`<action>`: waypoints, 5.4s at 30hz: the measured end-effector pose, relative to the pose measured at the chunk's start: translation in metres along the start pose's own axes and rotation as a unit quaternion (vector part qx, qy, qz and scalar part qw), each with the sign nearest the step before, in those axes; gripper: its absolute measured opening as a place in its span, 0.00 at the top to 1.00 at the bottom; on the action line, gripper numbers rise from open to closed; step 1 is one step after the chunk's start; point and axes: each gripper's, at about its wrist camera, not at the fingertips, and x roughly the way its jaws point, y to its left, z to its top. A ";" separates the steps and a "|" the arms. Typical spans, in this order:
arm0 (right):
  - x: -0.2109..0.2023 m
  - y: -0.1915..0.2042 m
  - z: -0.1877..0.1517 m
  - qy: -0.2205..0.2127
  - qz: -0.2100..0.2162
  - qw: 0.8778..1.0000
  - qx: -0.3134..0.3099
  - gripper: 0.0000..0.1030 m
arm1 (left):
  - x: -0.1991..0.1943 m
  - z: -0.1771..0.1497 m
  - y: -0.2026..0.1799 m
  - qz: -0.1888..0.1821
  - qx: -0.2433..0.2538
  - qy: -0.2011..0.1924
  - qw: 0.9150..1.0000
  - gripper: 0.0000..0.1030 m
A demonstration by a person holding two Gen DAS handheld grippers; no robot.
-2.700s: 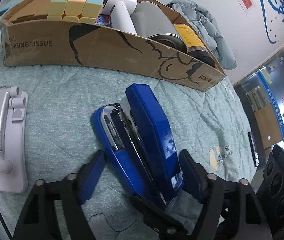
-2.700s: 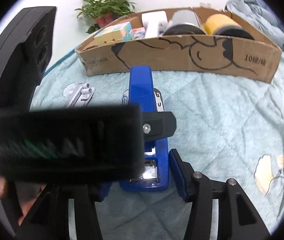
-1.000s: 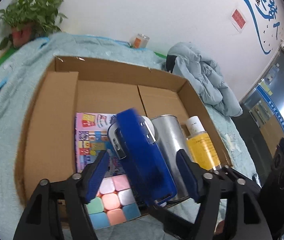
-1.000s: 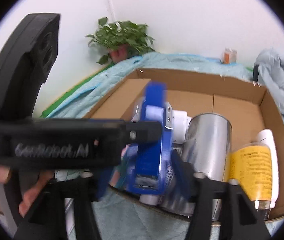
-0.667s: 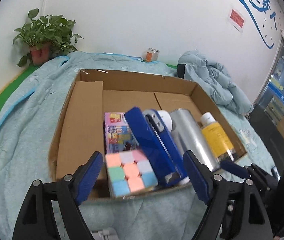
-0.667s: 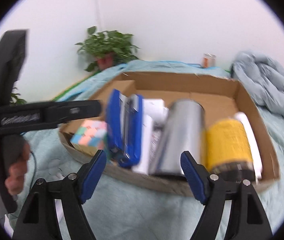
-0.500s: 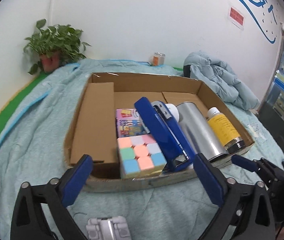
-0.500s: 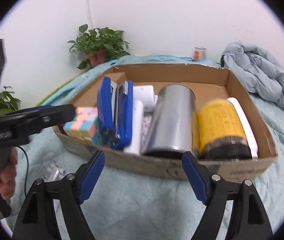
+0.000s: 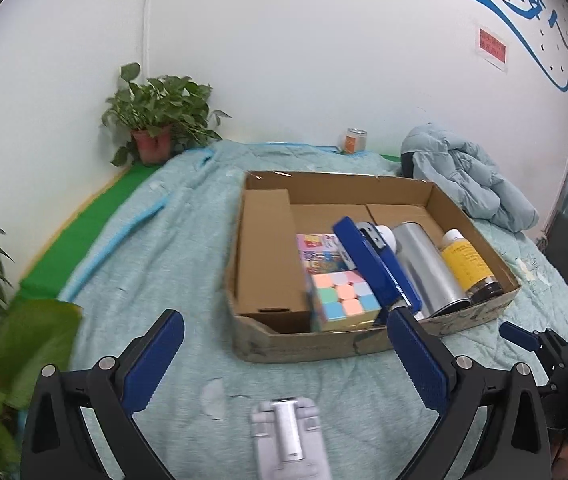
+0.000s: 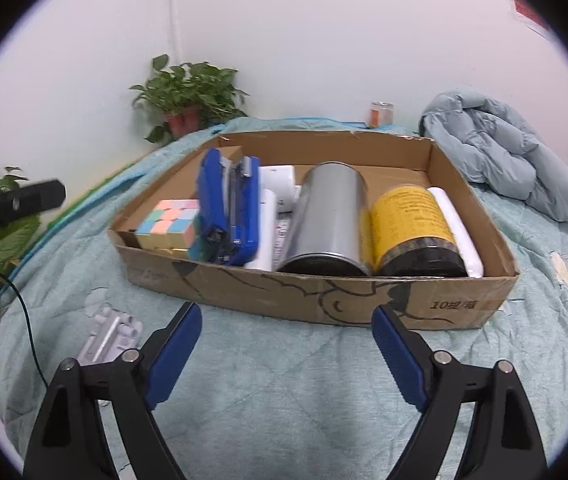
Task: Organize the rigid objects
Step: 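Open both tools and withdraw them toward the white phone stand, then grasp the white phone stand with both tools and lift it, then carry the phone stand into the tray and set it beside the cube, then open both tools and withdraw them from the tray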
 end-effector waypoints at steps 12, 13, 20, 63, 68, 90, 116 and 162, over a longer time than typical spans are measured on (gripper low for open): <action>0.002 0.025 -0.027 0.045 0.080 0.996 -0.004 0.00 | 0.074 -0.086 0.024 -0.025 -0.054 0.181 0.982 0.01; 0.005 0.027 -0.030 0.056 0.098 0.994 -0.004 0.00 | 0.081 -0.095 0.027 -0.031 -0.065 0.197 0.978 0.02; 0.013 0.052 -0.046 0.090 0.168 0.981 -0.020 0.00 | 0.094 -0.119 0.014 -0.087 -0.076 0.237 0.965 0.17; 0.040 0.055 -0.069 0.122 0.091 0.987 -0.049 0.36 | 0.111 -0.117 -0.039 -0.252 -0.140 0.241 0.927 0.35; 0.045 0.034 -0.061 0.148 0.145 0.977 0.050 0.36 | 0.114 -0.118 -0.041 -0.255 -0.147 0.242 0.925 0.54; 0.021 0.051 0.010 0.056 0.179 0.982 0.026 0.36 | 0.069 -0.022 0.003 -0.269 -0.118 0.129 0.947 0.66; 0.063 0.063 0.108 0.032 0.117 0.993 0.015 0.18 | 0.135 0.075 0.058 -0.117 -0.081 0.075 0.987 0.17; -0.018 -0.040 -0.003 -0.007 -0.092 0.996 0.007 0.09 | 0.048 -0.044 -0.104 0.012 -0.001 -0.043 0.999 0.00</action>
